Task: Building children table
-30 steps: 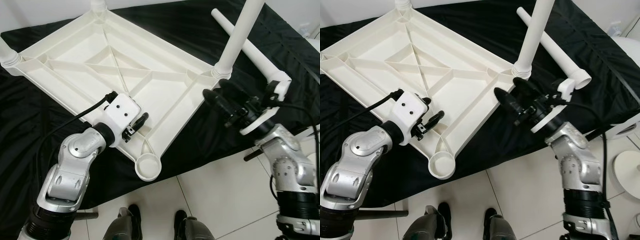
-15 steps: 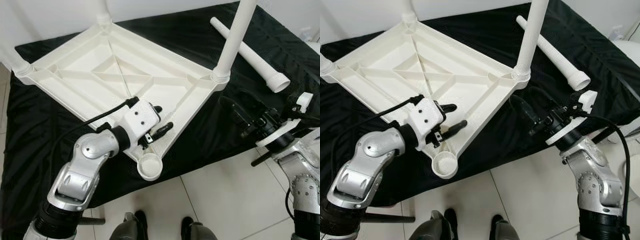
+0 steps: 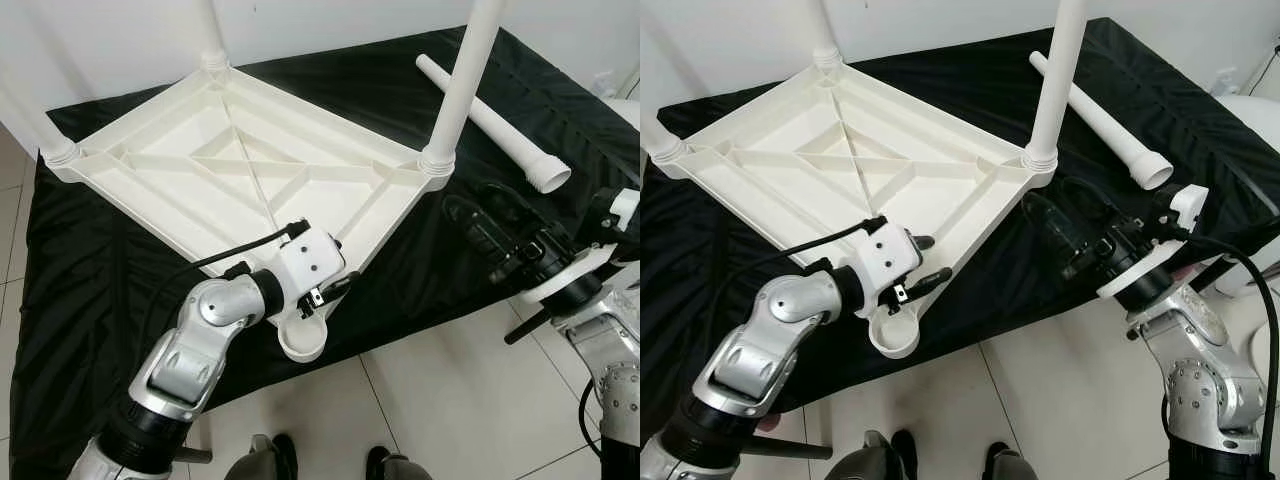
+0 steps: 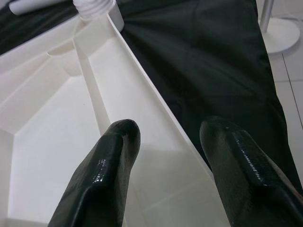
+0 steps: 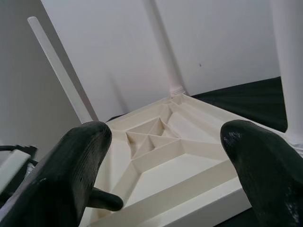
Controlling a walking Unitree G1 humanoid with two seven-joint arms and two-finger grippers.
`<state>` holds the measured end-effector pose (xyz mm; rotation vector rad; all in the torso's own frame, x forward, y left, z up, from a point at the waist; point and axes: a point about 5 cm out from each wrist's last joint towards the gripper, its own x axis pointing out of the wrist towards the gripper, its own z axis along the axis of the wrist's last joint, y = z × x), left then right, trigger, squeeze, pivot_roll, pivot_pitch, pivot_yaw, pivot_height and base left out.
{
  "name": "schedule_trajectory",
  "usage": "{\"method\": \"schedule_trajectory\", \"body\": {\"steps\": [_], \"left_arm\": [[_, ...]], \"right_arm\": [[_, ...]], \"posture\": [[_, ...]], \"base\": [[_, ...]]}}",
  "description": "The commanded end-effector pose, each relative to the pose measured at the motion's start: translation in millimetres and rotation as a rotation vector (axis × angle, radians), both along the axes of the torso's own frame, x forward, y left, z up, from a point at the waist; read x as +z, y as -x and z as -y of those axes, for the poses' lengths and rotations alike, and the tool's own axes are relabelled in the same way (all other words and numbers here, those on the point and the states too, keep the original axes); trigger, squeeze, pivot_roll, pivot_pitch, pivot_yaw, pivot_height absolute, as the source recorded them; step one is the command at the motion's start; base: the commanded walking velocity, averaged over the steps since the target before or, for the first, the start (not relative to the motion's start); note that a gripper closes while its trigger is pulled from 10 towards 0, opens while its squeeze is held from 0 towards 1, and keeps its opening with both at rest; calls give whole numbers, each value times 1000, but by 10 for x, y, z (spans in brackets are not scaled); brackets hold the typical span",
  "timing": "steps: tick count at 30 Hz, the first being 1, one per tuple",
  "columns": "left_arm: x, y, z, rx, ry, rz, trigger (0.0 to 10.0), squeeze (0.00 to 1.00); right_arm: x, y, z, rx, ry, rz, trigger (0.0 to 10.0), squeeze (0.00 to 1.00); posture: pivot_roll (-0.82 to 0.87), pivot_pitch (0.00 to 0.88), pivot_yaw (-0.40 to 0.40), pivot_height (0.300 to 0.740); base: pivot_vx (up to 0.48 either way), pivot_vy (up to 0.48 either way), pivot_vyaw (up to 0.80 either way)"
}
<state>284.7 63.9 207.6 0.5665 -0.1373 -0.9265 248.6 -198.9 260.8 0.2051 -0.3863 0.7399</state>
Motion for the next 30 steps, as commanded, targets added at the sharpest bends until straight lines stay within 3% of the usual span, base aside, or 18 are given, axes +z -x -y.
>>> {"method": "schedule_trajectory", "body": {"steps": [1, 11, 13, 14, 19, 30], "left_arm": [[-50, -70, -11, 108, 6, 9, 10000, 0], [-117, -205, 10, 189, -7, -28, 10000, 0], [-136, -235, 13, 208, -8, -42, 10000, 0], [-157, -263, 22, 223, -12, -46, 10000, 0], [-211, -337, 41, 272, -11, -70, 10000, 0], [-290, -429, 97, 311, -8, -92, 10000, 0]], "right_arm": [[-11, 57, -69, 43, 1, -10, 10000, 0], [-133, 81, -194, 38, 75, -53, 10000, 0], [-167, 60, -233, 10, 94, -61, 10000, 0], [-197, -3, -287, -64, 102, -64, 10000, 0], [-243, -65, -443, -134, 87, -79, 10000, 0], [-311, 40, -446, -93, 111, -109, 10000, 0]], "posture": [[-143, 193, 72, 740], [-132, 209, 71, 740], [-130, 209, 71, 740], [-130, 206, 70, 740], [-125, 203, 68, 740], [-135, 201, 70, 740]], "base": [[0, 0, 0], [0, 0, 0], [0, 0, 0], [0, 0, 0], [0, 0, 0], [0, 0, 0]]}}
